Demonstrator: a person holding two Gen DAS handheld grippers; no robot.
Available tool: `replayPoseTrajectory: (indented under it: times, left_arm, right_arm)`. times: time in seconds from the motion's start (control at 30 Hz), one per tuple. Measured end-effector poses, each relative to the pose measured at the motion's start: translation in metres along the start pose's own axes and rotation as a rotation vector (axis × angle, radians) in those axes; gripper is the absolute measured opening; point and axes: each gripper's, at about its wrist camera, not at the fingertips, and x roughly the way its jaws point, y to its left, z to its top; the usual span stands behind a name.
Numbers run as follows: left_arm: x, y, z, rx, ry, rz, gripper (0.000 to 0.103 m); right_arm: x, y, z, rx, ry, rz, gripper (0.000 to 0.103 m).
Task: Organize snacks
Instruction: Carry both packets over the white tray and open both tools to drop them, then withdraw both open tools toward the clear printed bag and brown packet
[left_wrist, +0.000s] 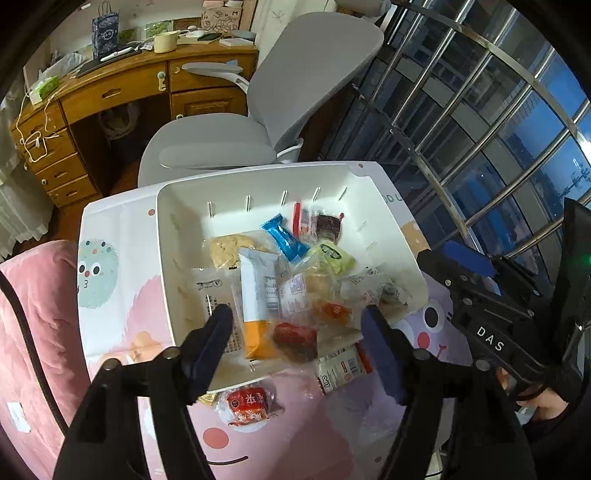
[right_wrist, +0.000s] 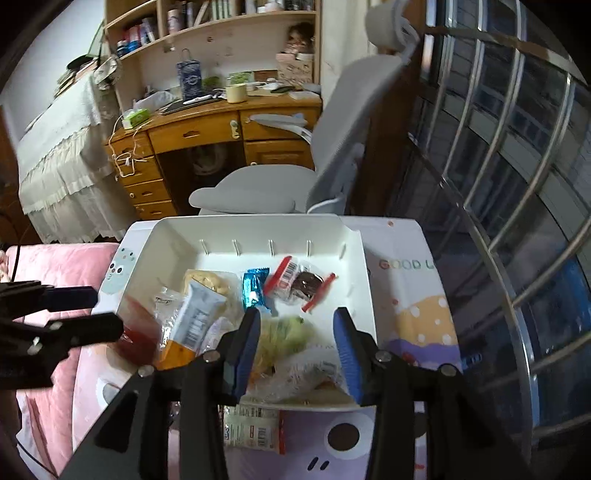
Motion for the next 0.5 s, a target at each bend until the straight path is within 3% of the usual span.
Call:
replayPoseTrajectory:
  times: [0.5]
  left_arm:
    - [-0.003,0.000,-0.049,-0.094,0.057,0.005,0.071]
  right_arm:
    - [-0.030,-0.029,-0.063,0.098,0.098,-0.053,0.058]
